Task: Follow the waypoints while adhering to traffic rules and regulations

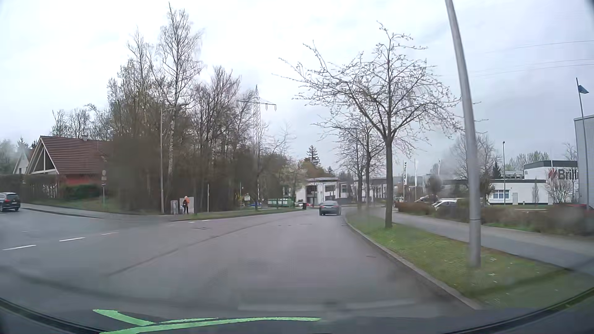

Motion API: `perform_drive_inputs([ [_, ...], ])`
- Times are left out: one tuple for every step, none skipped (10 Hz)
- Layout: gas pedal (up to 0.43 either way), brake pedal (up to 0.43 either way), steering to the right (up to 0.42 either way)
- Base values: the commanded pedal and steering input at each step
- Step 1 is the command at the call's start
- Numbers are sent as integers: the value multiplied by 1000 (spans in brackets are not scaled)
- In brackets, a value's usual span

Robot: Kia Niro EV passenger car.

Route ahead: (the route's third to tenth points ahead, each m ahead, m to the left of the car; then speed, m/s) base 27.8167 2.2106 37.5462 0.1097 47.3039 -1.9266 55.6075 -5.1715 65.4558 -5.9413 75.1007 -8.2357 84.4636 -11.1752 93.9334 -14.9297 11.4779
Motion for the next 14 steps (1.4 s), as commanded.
perform_drive_inputs([
  [0,0,5],
  [0,0,7],
  [0,0,8],
  [0,0,8],
  [0,0,8],
  [0,0,11],
  [0,0,13],
  [0,0,19],
  [0,0,22],
  [0,0,23],
  [0,0,23],
  [0,0,24],
  [0,0,25],
  [0,0,25],
])
